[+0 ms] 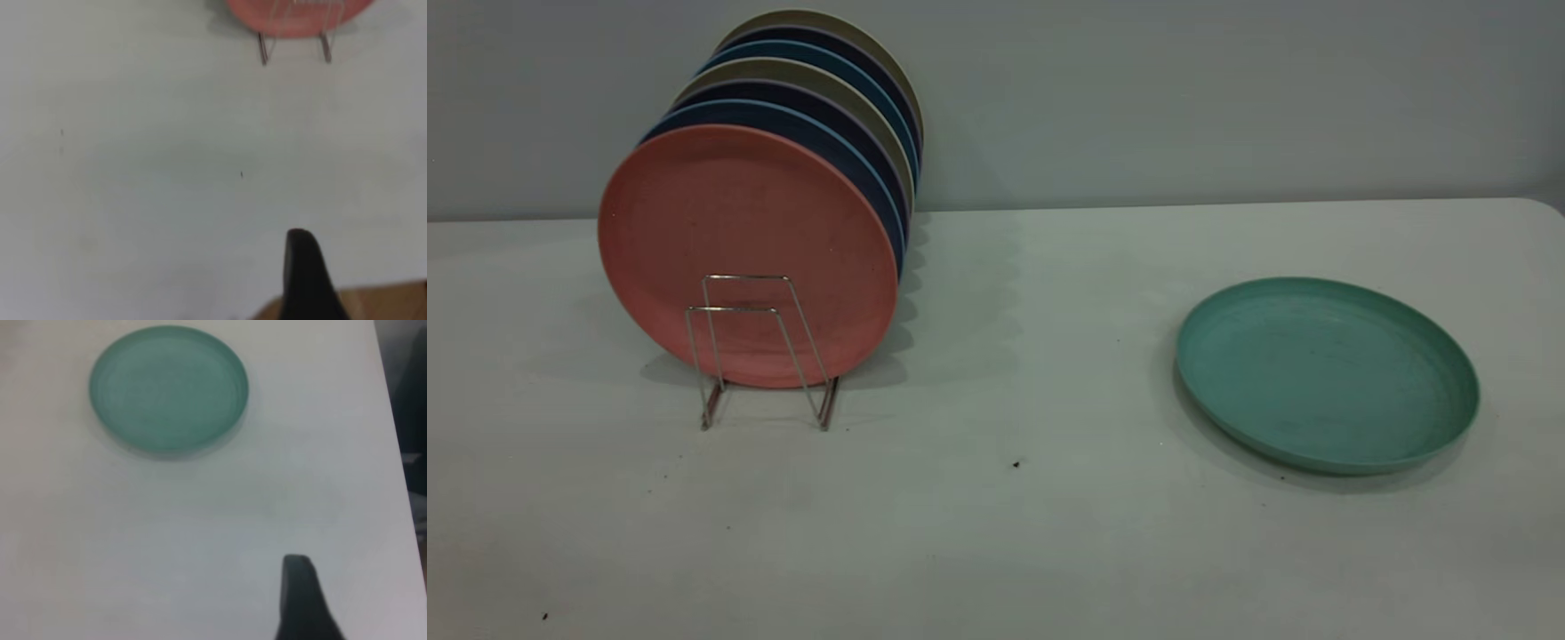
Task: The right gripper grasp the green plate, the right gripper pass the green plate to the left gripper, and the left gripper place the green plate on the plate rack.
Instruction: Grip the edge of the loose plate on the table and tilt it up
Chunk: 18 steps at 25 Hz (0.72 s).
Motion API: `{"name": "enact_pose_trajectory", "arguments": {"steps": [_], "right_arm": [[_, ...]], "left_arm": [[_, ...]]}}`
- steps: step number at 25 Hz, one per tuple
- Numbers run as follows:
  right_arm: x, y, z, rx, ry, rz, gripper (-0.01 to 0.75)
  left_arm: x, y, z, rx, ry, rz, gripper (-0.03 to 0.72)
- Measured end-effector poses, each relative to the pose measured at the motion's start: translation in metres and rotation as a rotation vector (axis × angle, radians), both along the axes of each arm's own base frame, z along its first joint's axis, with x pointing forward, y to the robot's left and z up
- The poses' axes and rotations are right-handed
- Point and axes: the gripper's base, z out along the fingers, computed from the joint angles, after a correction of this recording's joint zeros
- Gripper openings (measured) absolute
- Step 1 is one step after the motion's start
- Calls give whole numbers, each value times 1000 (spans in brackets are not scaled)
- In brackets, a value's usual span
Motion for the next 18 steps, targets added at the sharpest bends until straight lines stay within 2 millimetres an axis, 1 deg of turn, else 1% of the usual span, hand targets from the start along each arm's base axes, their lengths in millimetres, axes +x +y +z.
{"name": "enact_pose_trajectory", "arguments": {"steps": [2,4,8,12,13,15,18], "right_arm": [[25,0,4,5,42,-1,503],[49,0,9,14,91,0,537],[95,4,12,55,173,39,561],[134,15,-3,158,245,126,562],[143,18,-10,194,260,147,562],[159,24,-23,245,289,195,564],[183,31,-47,324,336,233,564]], "left_arm": [[26,2,10,12,16,-7,505],[53,4,20,30,30,-22,520],[105,5,30,51,95,-65,527],[154,4,25,26,127,-107,526],[167,3,19,14,150,-123,526],[187,-1,13,-20,151,-167,526],[218,-9,-1,-108,170,-240,526]]}}
